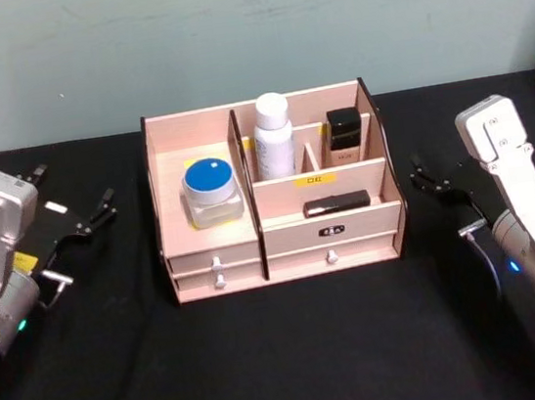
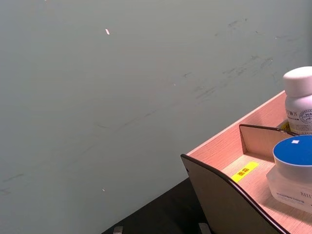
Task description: Pick up the facial cleanser and watermelon frost from the table and place them into the tiered storage box.
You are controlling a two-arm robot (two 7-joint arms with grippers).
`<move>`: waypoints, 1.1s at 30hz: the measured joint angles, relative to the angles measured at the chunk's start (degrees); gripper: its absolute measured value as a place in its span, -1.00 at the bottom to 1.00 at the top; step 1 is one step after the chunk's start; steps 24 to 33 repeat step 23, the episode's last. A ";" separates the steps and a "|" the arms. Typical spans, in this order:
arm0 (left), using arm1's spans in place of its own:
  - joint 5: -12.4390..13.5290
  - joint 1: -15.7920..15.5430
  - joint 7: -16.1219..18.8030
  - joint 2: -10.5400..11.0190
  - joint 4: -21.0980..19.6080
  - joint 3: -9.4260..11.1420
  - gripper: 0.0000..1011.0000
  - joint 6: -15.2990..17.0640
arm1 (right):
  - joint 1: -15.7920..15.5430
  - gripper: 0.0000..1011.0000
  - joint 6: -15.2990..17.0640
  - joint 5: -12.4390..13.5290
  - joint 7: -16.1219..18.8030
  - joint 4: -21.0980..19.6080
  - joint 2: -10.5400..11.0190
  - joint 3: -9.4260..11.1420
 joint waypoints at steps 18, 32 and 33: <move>0.00 0.00 0.00 0.00 0.00 0.00 0.98 0.00 | 0.00 0.98 0.00 0.06 0.00 -0.31 0.00 0.00; 0.00 0.00 0.00 0.00 0.00 0.00 0.98 0.00 | 0.01 0.98 0.00 0.08 0.00 -0.34 0.00 0.00; 0.00 0.00 0.00 0.00 0.00 0.00 0.98 0.00 | 0.01 0.98 0.00 0.08 0.00 -0.34 0.00 0.00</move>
